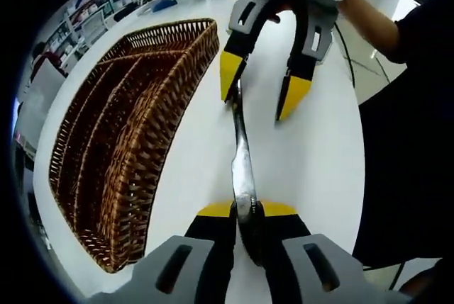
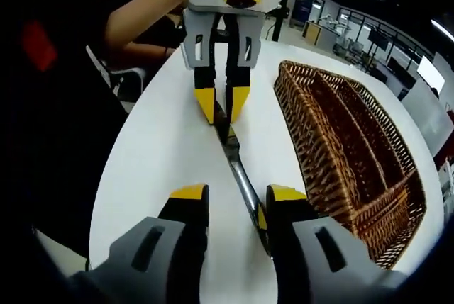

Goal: Arrange the knives, forks, and spoons in their matching storage slots by inserting each utensil handle-first until every utensil is classified and aligned in the correct compartment

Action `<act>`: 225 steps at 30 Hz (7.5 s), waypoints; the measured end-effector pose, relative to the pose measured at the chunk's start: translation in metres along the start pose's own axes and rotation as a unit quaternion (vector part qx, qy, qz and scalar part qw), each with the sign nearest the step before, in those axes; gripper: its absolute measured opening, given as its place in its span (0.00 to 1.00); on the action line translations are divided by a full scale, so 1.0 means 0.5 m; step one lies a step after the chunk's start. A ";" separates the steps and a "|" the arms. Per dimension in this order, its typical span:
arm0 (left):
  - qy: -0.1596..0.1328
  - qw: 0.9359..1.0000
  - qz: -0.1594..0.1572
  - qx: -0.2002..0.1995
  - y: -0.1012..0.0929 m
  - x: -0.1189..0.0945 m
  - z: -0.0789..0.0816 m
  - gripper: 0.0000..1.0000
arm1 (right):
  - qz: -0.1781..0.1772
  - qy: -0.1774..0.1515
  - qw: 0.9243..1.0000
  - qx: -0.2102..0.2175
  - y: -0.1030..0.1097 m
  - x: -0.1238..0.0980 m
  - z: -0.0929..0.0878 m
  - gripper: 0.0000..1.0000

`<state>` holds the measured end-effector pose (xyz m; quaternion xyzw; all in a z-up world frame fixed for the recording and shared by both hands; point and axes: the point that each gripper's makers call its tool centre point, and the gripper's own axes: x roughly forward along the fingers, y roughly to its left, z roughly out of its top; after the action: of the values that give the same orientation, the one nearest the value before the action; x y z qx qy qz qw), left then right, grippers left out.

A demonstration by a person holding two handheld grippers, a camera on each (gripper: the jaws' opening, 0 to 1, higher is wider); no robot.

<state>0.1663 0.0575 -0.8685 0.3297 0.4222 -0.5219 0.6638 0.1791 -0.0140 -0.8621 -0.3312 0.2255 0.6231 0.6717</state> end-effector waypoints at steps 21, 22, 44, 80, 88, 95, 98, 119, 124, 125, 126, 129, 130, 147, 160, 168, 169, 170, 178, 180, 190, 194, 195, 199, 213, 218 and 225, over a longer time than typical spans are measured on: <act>0.019 0.999 -0.003 0.032 0.006 -0.015 0.002 0.11 | 0.081 -0.064 0.994 -0.035 0.003 0.045 0.021 0.07; 0.020 0.999 -0.003 0.032 0.008 -0.014 0.000 0.11 | 0.087 -0.069 0.993 -0.036 0.007 0.045 0.022 0.06; -0.004 0.997 -0.018 0.078 0.008 0.018 0.019 0.15 | 0.069 -0.077 0.994 -0.031 0.013 0.035 0.020 0.05; -0.007 0.997 -0.005 0.081 0.010 -0.009 0.021 0.13 | 0.030 -0.079 0.996 -0.032 0.019 0.015 -0.005 0.08; -0.029 0.995 0.009 0.096 0.020 -0.036 0.034 0.13 | 0.014 -0.086 0.996 -0.023 0.002 -0.016 0.024 0.08; -0.047 0.992 0.027 0.113 0.046 -0.084 0.052 0.13 | -0.009 -0.087 0.995 -0.037 -0.028 -0.045 0.066 0.08; -0.054 0.991 0.036 0.121 0.060 -0.099 0.058 0.13 | -0.018 -0.085 0.995 -0.043 -0.045 -0.052 0.081 0.08; -0.073 0.986 0.075 0.134 0.196 -0.157 0.079 0.13 | -0.045 -0.073 0.994 -0.070 -0.188 -0.050 0.137 0.08; -0.062 0.987 0.068 0.133 0.232 -0.139 0.070 0.13 | -0.041 -0.056 0.996 -0.062 -0.216 -0.023 0.125 0.08; -0.059 0.987 0.067 0.132 0.237 -0.134 0.069 0.13 | -0.041 -0.054 0.996 -0.062 -0.219 -0.020 0.123 0.08; -0.055 0.988 0.063 0.131 0.243 -0.126 0.066 0.13 | -0.040 -0.051 0.996 -0.058 -0.224 -0.015 0.118 0.08; -0.051 0.989 0.056 0.127 0.256 -0.107 0.059 0.13 | -0.039 -0.042 0.997 -0.050 -0.234 -0.002 0.106 0.08; -0.050 0.989 0.055 0.125 0.259 -0.102 0.057 0.13 | -0.039 -0.039 0.997 -0.049 -0.237 0.003 0.103 0.08; -0.003 0.995 0.037 0.092 0.308 -0.022 0.013 0.13 | -0.028 0.017 0.999 -0.030 -0.269 0.079 0.050 0.08; 0.013 0.997 0.020 0.068 0.308 -0.005 0.004 0.14 | -0.016 0.040 0.999 -0.006 -0.268 0.093 0.026 0.08; 0.019 0.996 0.020 0.079 0.304 -0.005 -0.004 0.17 | -0.022 0.019 0.999 0.025 -0.273 0.071 0.036 0.12; 0.018 0.997 0.022 0.078 0.305 -0.007 -0.004 0.17 | -0.022 0.020 0.999 0.024 -0.272 0.068 0.035 0.13; 0.016 0.997 0.023 0.077 0.305 -0.008 -0.003 0.18 | -0.028 0.019 0.999 0.025 -0.273 0.062 0.038 0.14; 0.011 0.998 0.031 0.053 0.298 -0.032 -0.003 0.22 | -0.075 0.004 0.996 0.057 -0.285 0.013 0.051 0.22; 0.008 0.998 0.041 0.040 0.302 -0.038 -0.002 0.23 | -0.088 -0.004 0.993 0.075 -0.290 0.000 0.052 0.24; -0.054 0.993 0.085 -0.057 0.322 -0.076 0.032 0.25 | -0.137 -0.008 0.984 0.111 -0.282 -0.040 0.035 0.40; -0.108 0.984 0.108 -0.093 0.328 -0.094 0.054 0.31 | -0.157 -0.015 0.979 0.130 -0.276 -0.062 0.029 0.47; -0.118 0.982 0.111 -0.093 0.326 -0.097 0.057 0.32 | -0.164 -0.019 0.977 0.134 -0.273 -0.069 0.028 0.49; -0.154 0.972 0.149 -0.099 0.326 -0.115 0.065 0.39 | -0.182 -0.036 0.972 0.147 -0.259 -0.087 0.028 0.54; -0.271 0.919 0.239 -0.159 0.266 -0.153 0.037 0.68 | -0.269 -0.096 0.933 0.220 -0.225 -0.162 -0.003 0.73; -0.292 0.904 0.253 -0.182 0.238 -0.158 0.008 0.78 | -0.294 -0.110 0.919 0.240 -0.211 -0.186 -0.014 0.80; -0.321 0.875 0.284 -0.223 0.221 -0.177 -0.032 0.87 | -0.309 -0.118 0.910 0.248 -0.177 -0.213 -0.025 0.86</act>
<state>0.2614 0.1345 -0.7956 0.0925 0.1793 -0.2800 0.9385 0.2547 -0.0968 -0.7800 -0.1310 0.1778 0.3429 0.9130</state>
